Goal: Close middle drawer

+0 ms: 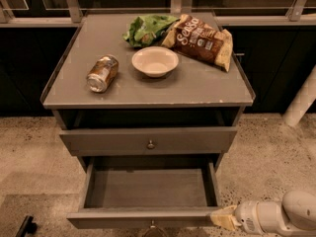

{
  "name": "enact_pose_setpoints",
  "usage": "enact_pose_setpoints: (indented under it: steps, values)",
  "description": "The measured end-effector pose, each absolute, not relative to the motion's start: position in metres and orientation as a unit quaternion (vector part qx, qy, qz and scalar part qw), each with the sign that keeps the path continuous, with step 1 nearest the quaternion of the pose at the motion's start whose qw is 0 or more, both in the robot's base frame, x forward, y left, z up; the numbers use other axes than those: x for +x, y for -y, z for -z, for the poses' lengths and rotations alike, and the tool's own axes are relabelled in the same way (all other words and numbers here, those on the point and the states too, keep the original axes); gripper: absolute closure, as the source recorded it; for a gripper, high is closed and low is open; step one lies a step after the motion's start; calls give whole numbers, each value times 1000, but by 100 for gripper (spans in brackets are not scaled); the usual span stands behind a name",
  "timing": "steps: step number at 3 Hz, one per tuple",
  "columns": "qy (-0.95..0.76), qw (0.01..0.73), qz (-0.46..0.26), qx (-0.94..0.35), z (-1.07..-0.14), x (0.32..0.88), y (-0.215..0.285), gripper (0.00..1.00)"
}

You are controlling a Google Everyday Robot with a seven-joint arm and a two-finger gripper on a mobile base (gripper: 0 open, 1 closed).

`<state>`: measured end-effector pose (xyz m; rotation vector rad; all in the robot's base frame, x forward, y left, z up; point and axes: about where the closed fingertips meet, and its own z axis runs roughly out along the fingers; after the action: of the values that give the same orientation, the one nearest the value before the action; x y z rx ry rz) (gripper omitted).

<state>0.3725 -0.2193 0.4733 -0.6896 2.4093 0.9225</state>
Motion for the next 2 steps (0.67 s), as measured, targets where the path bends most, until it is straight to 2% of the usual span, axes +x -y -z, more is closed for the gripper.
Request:
enact_pose_setpoints:
  steps: [2]
  values:
    - [-874,227,-364,-230,-423,379,205,100]
